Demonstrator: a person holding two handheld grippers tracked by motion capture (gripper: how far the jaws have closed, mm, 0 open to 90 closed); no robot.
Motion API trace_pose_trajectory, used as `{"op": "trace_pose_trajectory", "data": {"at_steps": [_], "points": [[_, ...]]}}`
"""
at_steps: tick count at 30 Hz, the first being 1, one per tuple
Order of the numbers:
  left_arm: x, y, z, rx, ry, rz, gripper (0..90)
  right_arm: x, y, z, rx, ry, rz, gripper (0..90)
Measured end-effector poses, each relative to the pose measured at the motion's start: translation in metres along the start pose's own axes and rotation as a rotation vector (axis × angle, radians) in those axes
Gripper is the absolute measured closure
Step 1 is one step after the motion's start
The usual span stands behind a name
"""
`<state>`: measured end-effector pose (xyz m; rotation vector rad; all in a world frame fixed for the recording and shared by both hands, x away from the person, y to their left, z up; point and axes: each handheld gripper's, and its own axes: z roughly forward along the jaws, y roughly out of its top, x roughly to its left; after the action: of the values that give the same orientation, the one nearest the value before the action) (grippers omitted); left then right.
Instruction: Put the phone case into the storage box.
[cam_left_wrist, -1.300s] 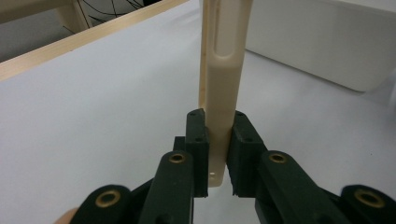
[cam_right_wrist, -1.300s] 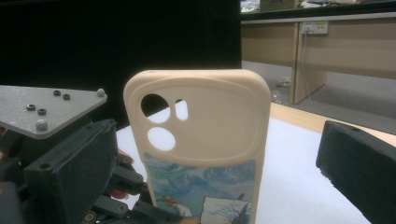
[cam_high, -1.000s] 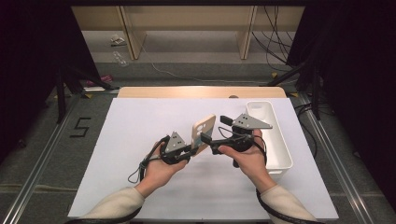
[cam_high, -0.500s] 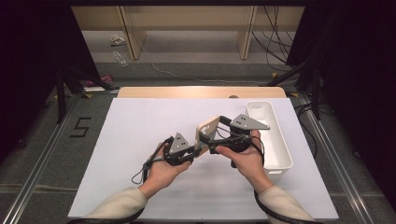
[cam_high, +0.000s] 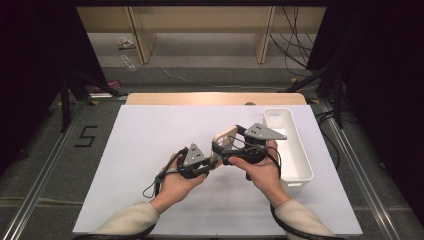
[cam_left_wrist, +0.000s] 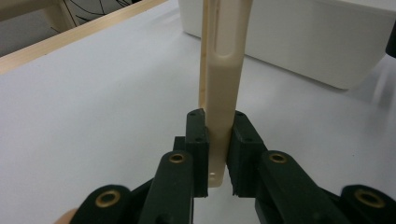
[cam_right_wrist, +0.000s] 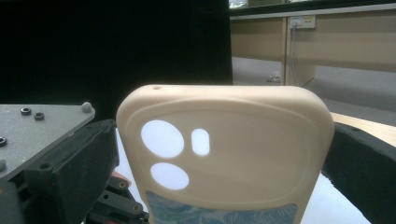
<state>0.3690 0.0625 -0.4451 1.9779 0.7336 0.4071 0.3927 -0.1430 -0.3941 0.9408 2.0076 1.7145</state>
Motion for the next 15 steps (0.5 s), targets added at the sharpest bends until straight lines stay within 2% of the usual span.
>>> {"op": "trace_pose_trajectory", "data": {"at_steps": [15], "points": [[-0.0043, 0.0009, 0.0024, 0.004, -0.009, 0.006, 79.6, 0.0007, -0.0006, 0.001, -0.001, 0.002, -0.002, 0.4]]}}
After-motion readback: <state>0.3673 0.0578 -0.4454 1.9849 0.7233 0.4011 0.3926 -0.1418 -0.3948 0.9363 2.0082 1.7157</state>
